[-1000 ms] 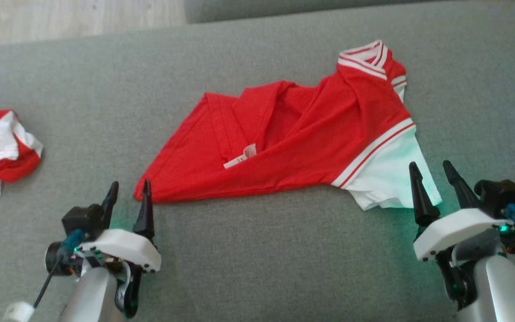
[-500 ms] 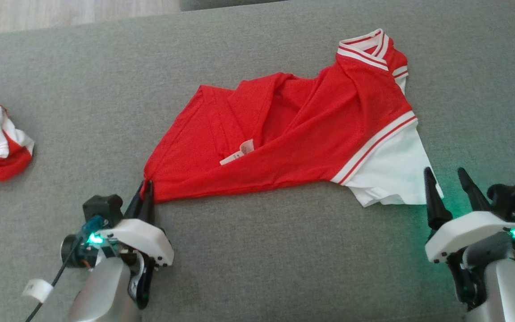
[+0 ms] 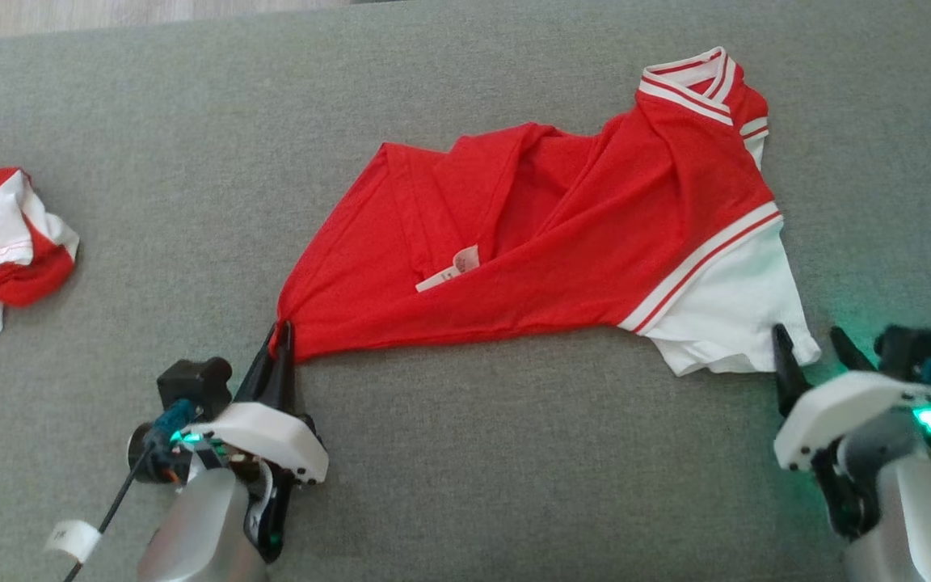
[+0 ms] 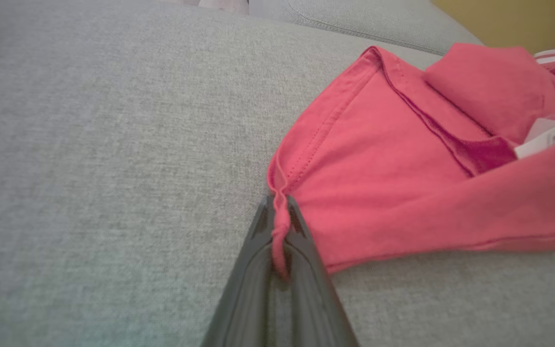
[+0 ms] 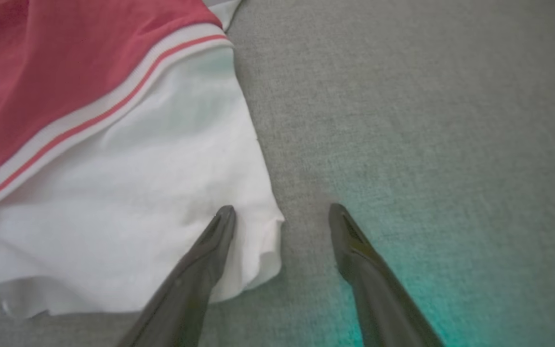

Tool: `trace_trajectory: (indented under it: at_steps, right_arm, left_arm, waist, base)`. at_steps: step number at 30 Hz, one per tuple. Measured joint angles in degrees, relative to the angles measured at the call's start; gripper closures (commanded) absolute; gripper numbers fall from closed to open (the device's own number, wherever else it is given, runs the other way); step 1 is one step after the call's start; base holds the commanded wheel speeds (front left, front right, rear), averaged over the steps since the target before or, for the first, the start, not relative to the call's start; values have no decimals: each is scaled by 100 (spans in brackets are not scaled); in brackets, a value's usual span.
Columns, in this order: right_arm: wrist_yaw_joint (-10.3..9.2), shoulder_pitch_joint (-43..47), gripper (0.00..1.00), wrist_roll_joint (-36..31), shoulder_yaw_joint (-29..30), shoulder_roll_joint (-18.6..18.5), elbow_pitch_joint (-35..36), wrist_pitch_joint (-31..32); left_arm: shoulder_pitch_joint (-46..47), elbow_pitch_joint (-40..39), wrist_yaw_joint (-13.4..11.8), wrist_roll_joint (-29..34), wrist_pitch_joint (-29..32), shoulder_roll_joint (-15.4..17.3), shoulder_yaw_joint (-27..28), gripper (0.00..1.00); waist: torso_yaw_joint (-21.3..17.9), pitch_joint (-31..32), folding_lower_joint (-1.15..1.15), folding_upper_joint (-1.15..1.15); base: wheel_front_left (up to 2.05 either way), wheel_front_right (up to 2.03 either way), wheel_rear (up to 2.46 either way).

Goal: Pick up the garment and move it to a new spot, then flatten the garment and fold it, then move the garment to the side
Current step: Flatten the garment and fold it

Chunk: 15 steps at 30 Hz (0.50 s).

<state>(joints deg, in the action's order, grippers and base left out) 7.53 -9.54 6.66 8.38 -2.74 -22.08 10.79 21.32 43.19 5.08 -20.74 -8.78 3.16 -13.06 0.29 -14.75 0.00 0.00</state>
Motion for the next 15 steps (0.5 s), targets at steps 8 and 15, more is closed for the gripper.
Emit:
trace_trajectory:
  at_steps: [8, 15]
  right_arm:
    - [0, -158, 100, 92, -449, -91, 4, 554]
    - [0, 370, 100, 332, -253, 23, 1014, 567]
  left_arm:
    - [-30, 90, 35, -360, -154, -41, 20, 100]
    - [-697, -597, 114, -1205, -346, -67, 271, 100]
  waist:
    - [39, 121, 1, 0]
    - [-80, 497, 0, 0]
  base:
    - [0, 0, 0]
    - [0, 0, 0]
